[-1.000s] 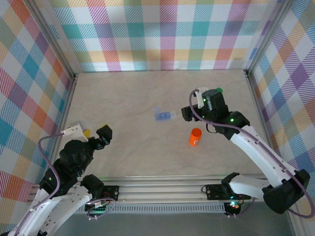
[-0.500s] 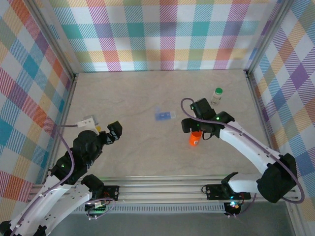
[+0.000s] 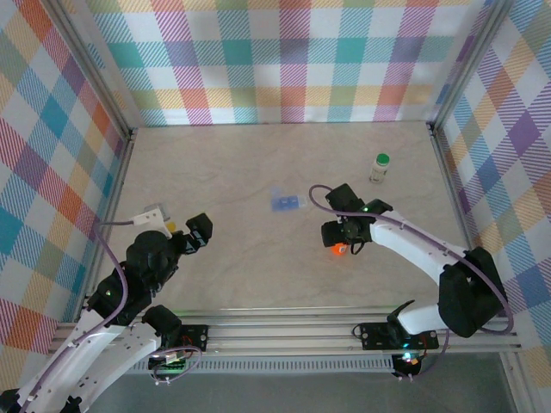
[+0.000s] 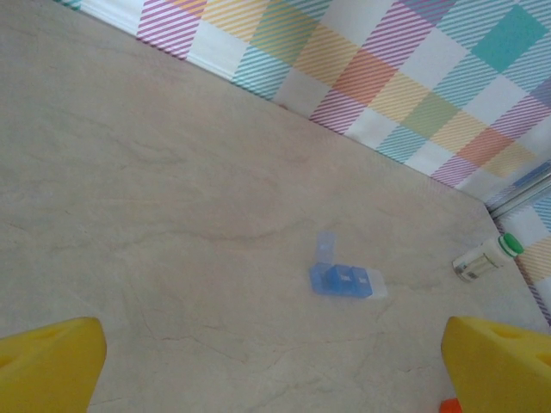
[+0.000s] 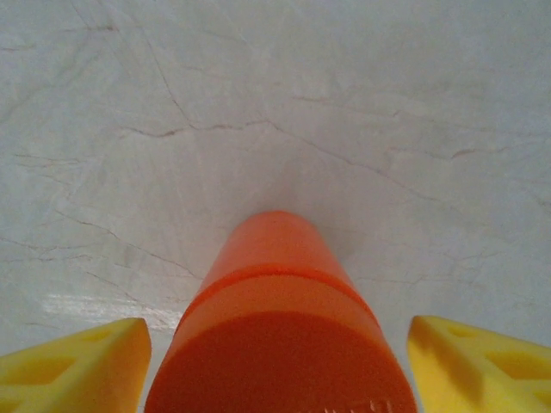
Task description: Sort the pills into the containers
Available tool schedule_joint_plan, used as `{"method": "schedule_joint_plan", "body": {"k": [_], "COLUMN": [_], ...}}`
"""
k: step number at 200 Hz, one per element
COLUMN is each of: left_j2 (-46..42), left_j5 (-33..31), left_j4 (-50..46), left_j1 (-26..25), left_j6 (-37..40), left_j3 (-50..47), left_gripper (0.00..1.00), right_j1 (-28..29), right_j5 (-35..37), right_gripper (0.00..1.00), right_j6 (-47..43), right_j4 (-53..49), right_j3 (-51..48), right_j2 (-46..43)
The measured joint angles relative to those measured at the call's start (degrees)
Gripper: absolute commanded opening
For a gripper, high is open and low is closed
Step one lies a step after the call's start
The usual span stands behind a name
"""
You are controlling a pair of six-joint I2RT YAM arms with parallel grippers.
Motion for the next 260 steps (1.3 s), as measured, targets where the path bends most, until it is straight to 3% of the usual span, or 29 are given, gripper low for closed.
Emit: {"method": "schedule_joint_plan", "body": {"k": [15,46,102,144,186,217,260], "left_j2": [-0.3,-0.6,0.4,11.8,25.2,31.8,42.2], "left_j5": [-0.1,-0.7,-4.4,-4.9,9.7,20.9,35.2], "left_j4": [0.0,0.0,5.4,14.0,29.0,43.4,55.1], "left_j1": [0.0,0.0,0.0,0.0,3.2,4.2,4.5], "left_j6": [-0.1,-0.7,-1.1,6.0,20.3,31.0,45.2], "left_j3": [-0.6,-1.5,-4.1,-0.7,1.4,-2.3,-3.2], "left_gripper": [1.0,1.0,1.0,1.0,1.0,1.0,0.99], "right_j1": [0.1,0.2,0.2,0.2,0.2,0.2,0.2], "right_j5": [-0.5,-1.2,-3.2,-6.9,-13.6,-16.8,-18.6], "right_gripper": [0.52,0.41,0.4,0.41,0.41,0.41,0.42], "right_j6": [0.1,-0.1,-5.4,-12.2,-18.1,-19.5,-20.0], "right_j4": [0.2,0.5,-2.4,-3.0,-4.4,-5.9,-9.2], "right_j3": [-0.4,-0.2,10.1,22.7,35.1,38.9,43.1], "right_j2": [0.4,0.4,0.4,2.0,9.4,13.0,16.2]}}
